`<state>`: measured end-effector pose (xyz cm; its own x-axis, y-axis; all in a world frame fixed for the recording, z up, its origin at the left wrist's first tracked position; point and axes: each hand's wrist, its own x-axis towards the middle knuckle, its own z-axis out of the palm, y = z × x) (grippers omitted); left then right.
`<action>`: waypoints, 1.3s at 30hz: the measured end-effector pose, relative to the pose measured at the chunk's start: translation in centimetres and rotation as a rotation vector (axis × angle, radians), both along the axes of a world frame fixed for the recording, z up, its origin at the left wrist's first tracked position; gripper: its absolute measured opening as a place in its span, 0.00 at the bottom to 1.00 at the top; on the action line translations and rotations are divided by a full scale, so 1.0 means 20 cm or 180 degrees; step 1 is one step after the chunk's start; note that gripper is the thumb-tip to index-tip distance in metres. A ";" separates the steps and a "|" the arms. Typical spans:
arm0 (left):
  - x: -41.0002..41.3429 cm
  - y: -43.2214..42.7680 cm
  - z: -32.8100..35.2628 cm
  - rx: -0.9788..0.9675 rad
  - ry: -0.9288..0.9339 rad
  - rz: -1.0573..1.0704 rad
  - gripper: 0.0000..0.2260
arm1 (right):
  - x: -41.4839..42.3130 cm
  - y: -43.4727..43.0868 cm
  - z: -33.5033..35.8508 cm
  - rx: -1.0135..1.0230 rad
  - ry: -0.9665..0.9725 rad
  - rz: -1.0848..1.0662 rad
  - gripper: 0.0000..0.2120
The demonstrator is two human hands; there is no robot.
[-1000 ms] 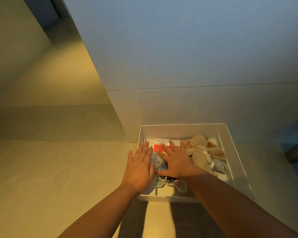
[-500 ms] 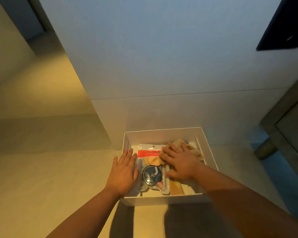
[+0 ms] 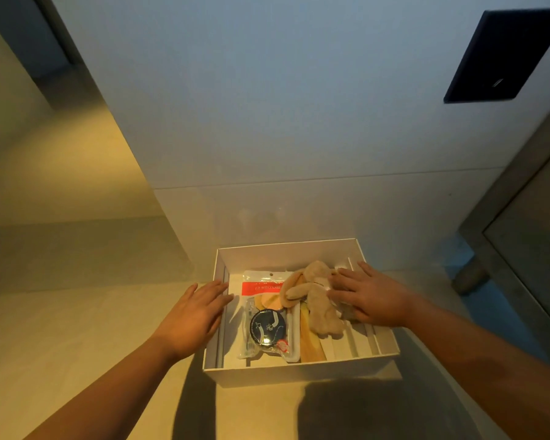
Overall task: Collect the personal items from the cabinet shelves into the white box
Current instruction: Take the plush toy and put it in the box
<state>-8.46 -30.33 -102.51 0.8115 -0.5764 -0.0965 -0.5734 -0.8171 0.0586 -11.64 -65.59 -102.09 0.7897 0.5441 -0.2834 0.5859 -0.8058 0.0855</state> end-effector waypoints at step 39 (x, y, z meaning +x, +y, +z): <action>-0.10 0.15 -0.01 0.2109 -0.0126 -0.1463 0.19 | -0.14 -0.13 0.02 -0.1288 0.0177 0.0829 0.15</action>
<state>-10.50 -27.31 -102.68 0.5171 -0.6865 -0.5112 -0.8521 -0.3569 -0.3827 -14.52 -68.23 -101.73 0.6195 0.5591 -0.5510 0.7763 -0.5402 0.3248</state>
